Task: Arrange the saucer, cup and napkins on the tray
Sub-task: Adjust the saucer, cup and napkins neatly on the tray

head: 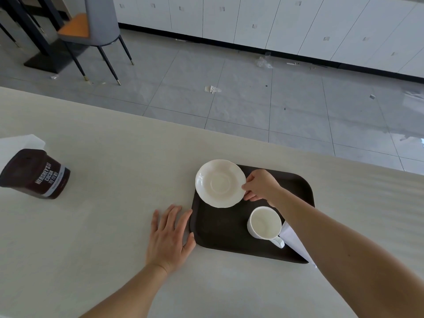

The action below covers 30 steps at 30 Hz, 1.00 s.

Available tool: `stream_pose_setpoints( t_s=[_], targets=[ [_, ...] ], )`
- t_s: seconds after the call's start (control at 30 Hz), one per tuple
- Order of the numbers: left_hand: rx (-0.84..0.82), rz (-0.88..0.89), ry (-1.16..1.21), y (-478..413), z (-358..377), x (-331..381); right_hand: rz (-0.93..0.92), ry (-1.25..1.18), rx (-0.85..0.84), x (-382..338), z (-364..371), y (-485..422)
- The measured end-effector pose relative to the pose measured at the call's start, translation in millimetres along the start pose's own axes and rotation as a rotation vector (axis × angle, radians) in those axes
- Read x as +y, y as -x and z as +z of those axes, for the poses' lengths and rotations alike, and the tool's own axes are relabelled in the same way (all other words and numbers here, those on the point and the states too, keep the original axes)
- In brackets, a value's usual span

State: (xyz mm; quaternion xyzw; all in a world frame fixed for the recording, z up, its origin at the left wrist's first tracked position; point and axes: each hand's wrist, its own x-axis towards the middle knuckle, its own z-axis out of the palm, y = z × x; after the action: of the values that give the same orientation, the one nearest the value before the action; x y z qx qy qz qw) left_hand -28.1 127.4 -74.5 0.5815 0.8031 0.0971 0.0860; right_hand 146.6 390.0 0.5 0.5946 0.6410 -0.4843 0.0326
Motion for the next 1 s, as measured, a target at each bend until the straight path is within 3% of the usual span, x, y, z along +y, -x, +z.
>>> stream_pose_setpoints(
  t_s=[0.67, 1.0],
  targets=[
    [-0.013, -0.014, 0.009, 0, -3, 1, 0.009, 0.058, -0.054, -3, -5, 7],
    [-0.005, -0.017, 0.035, 0, -9, 4, -0.118, -0.154, 0.325, 37, -44, 67]
  ],
)
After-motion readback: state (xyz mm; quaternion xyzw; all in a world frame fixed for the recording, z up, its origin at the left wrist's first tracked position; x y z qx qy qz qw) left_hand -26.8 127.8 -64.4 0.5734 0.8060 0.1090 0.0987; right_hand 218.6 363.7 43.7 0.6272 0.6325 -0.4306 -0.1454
